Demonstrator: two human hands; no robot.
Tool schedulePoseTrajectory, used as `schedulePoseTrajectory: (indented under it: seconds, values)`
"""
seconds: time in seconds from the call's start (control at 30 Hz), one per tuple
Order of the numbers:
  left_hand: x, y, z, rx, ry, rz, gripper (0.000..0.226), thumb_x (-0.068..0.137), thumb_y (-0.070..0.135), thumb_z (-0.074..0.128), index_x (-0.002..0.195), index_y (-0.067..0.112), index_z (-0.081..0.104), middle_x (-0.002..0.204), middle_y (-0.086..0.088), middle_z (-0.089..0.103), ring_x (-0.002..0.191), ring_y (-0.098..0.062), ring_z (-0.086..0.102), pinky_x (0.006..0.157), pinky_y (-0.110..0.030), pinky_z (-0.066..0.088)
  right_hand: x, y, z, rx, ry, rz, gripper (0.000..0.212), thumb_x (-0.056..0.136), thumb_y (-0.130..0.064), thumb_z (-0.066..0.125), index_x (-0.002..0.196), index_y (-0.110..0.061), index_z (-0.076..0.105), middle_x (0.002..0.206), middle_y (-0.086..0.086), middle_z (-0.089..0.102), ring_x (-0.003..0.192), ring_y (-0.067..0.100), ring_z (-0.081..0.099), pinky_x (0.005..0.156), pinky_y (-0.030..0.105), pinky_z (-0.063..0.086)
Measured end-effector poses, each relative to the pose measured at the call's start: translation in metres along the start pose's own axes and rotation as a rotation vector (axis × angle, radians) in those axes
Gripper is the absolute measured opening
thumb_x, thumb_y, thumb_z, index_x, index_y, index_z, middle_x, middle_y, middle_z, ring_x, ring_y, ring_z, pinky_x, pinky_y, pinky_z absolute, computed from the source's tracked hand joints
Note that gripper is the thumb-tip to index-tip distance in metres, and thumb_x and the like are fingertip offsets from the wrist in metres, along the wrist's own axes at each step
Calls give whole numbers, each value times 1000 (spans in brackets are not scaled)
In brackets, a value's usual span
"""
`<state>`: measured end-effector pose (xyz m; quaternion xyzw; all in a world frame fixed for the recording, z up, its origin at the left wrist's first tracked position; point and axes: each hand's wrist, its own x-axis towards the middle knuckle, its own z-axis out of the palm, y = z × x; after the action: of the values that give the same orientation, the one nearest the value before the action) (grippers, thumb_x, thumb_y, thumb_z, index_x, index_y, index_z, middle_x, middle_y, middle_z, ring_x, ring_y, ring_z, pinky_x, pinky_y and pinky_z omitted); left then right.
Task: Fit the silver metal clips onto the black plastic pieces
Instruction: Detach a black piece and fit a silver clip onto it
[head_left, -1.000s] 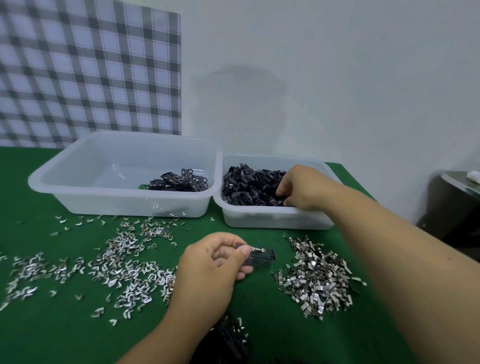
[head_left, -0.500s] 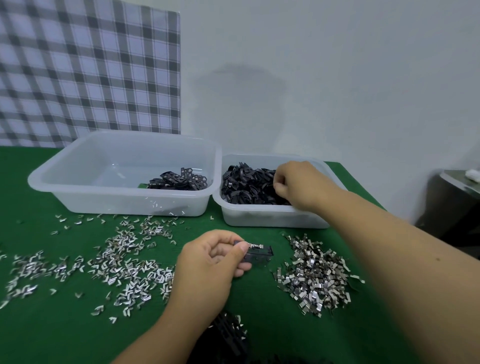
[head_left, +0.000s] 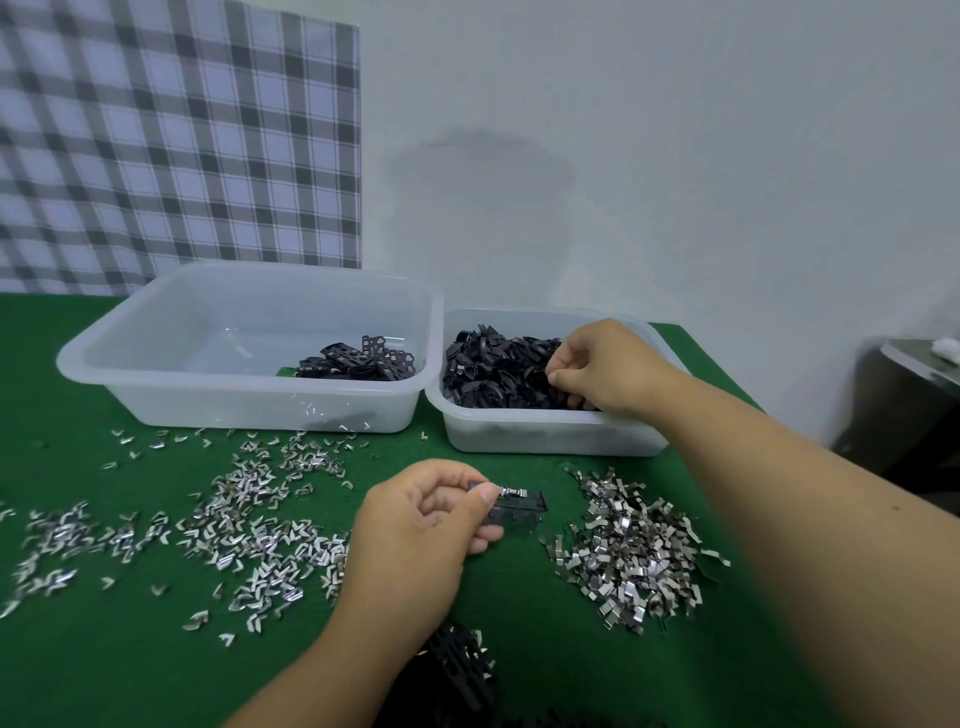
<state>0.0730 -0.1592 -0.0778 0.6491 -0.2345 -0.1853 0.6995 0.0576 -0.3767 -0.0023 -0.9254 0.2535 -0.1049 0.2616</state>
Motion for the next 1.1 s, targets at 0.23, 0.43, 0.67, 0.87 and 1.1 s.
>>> schedulePoseTrajectory:
  seconds: [0.23,0.43,0.67,0.87,1.1]
  values:
    - [0,0,0,-2,5,-7,16,82,13,70,73,26,70,61,-4,70,62,-17,72,55,-17,54,-6,-5,-4,219,61,57,10,89,-2,57,87,-3,66,62,7,66,49,10,64,58,21,57]
    - [0,1,0,-4,21,-18,13,82,12,70,72,20,70,62,-5,71,62,-16,72,55,-18,54,-41,-18,-10,552,238,0,9,83,-7,66,77,-13,69,69,4,72,65,13,71,68,20,56]
    - [0,2,-1,3,28,-8,9,85,11,66,78,15,67,62,-5,70,62,-15,72,55,-16,54,-112,-10,12,846,246,34,20,74,-9,73,89,-21,71,78,0,73,73,11,70,67,13,52]
    - [2,-1,0,-11,30,-4,12,85,8,66,77,17,67,64,-7,71,61,-16,72,54,-17,54,-126,-4,48,1029,115,148,18,74,4,69,75,-13,74,74,11,73,70,18,70,64,18,53]
    - [2,-2,1,-38,16,18,9,84,5,66,79,12,66,63,-9,71,60,-16,71,53,-16,53,-127,-2,49,942,139,107,9,73,-4,73,74,-13,74,70,10,72,65,13,68,55,17,51]
